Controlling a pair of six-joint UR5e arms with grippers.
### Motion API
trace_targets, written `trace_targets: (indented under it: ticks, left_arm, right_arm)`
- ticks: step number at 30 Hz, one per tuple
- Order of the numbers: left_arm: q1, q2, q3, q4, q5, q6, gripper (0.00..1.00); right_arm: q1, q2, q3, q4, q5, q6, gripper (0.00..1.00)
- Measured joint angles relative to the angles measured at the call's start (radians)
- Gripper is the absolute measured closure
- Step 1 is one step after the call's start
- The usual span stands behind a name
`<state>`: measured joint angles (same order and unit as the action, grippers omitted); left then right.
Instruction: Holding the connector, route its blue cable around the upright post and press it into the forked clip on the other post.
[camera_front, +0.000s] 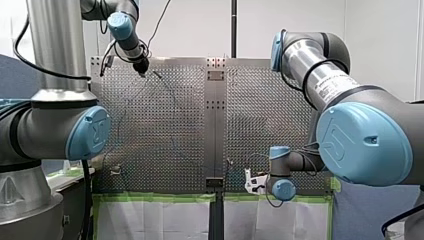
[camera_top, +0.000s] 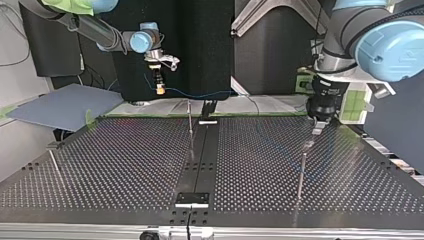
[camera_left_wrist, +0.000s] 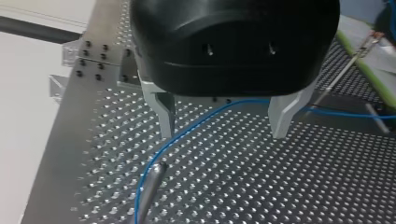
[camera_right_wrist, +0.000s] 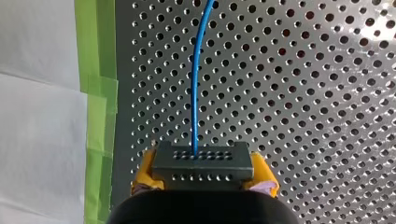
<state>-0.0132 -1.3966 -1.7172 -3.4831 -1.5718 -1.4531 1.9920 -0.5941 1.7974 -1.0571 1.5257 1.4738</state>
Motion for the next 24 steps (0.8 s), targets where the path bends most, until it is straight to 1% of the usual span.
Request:
trace_targets:
  ticks: [2, 4, 11, 24]
  left_arm:
    - [0.002, -0.003, 0.002, -0.001, -0.001, 0.017, 0.0]
    - [0.003, -0.008, 0.002, 0.006, -0.003, 0.022, 0.0]
    - [0.0, -0.024, 0.0, 0.017, -0.015, 0.026, 0.0]
    - [-0.004, -0.022, -0.002, 0.014, -0.044, 0.036, 0.0]
  right_arm:
    - [0.0, 0.0, -0.001, 0.0, -0.001, 0.001, 1.0]
    - [0.0, 0.0, -0.001, 0.0, -0.002, 0.002, 1.0]
    - [0.0, 0.0, -0.001, 0.001, -0.002, 0.002, 1.0]
    - [0.001, 0.0, -0.002, 0.001, -0.002, 0.002, 1.0]
